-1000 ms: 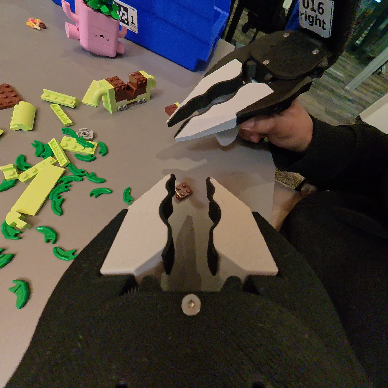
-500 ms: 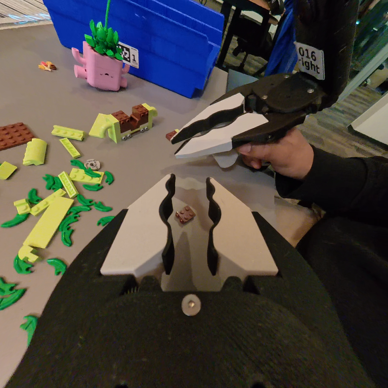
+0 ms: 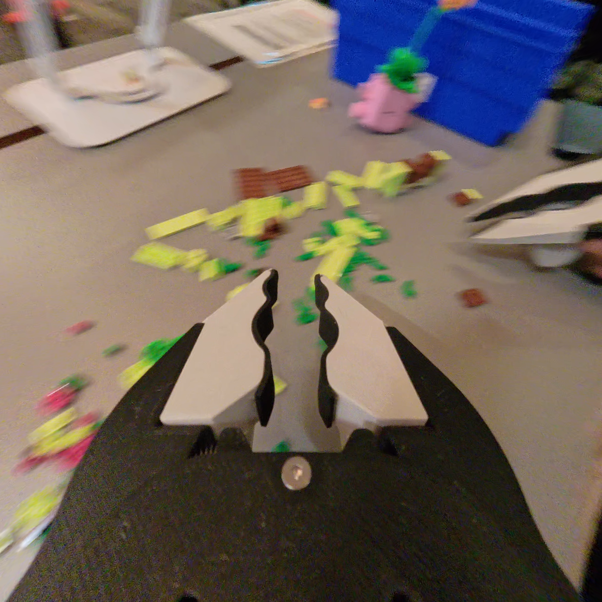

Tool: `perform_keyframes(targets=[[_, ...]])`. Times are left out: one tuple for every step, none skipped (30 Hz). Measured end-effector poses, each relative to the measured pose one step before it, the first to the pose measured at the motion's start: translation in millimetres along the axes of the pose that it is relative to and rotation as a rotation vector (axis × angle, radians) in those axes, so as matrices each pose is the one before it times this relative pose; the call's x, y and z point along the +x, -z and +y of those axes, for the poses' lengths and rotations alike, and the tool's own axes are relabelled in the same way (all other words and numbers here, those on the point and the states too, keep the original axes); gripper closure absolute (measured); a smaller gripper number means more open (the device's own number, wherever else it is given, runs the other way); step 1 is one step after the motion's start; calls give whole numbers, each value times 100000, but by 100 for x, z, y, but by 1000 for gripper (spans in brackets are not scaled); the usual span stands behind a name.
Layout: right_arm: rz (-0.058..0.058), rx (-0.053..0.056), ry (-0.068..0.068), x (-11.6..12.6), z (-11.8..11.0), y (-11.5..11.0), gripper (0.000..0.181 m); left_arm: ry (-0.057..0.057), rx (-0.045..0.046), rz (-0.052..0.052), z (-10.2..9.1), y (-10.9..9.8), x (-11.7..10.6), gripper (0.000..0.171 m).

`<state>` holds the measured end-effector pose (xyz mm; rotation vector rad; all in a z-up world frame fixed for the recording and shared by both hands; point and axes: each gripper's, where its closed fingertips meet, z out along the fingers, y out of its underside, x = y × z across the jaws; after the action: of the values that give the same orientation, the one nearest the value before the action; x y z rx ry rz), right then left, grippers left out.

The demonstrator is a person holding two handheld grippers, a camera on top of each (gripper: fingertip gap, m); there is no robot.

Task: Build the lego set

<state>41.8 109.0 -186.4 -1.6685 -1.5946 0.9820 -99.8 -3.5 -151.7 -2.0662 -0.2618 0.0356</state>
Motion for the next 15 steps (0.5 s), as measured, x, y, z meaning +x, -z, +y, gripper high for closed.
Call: perform_keyframes(targets=[[-107, 1592, 198, -34, -185, 173, 162, 3394, -1175, -7652, 621, 1403, -3386, 152], [-216, 1332, 231, -45, -162, 138, 162, 3696, -798, -5032, 653, 1413, -3115, 154], [42, 978, 125, -15, -123, 109, 163, 4325, -282, -3845, 617, 1459, -2849, 162], [98, 811, 120, 5, -100, 85, 164, 5356, 299, -4199, 461, 1402, -2659, 166], [-143, 767, 250, -38, -90, 74, 164, 6092, -77, -3242, 376, 1189, -2200, 166], [-205, 671, 267, -56, -81, 71, 165, 6212, -2430, -1158, 511, 832, -1500, 162], [-22, 458, 62, -3, -57, 44, 166, 4675, -4377, 37, 681, 493, -890, 157], [-7, 372, -60, 22, -57, 12, 167, 1999, -2810, -698, 468, 342, -546, 156], [-300, 744, 193, 6, -137, 0, 167, 177, -975, -1646, 236, 253, -320, 156], [-462, 1060, 309, -10, -194, -3, 168, -876, -266, 704, 110, 123, 199, 159], [-650, 996, 228, -12, -193, -6, 169, 103, -1045, 1570, 164, -64, 398, 156], [-672, 568, -10, 3, -126, -46, 169, 575, -3235, 163, 446, -302, 198, 150], [-534, 122, -189, 14, -50, -55, 169, 99, -4990, -1660, 738, -472, -62, 148], [-444, -52, -152, 0, -28, -53, 169, 218, -5246, -1584, 804, -551, -33, 144], [-430, -23, -3, -18, -8, -35, 169, 346, -2826, -1283, 477, -505, 19, 140]])
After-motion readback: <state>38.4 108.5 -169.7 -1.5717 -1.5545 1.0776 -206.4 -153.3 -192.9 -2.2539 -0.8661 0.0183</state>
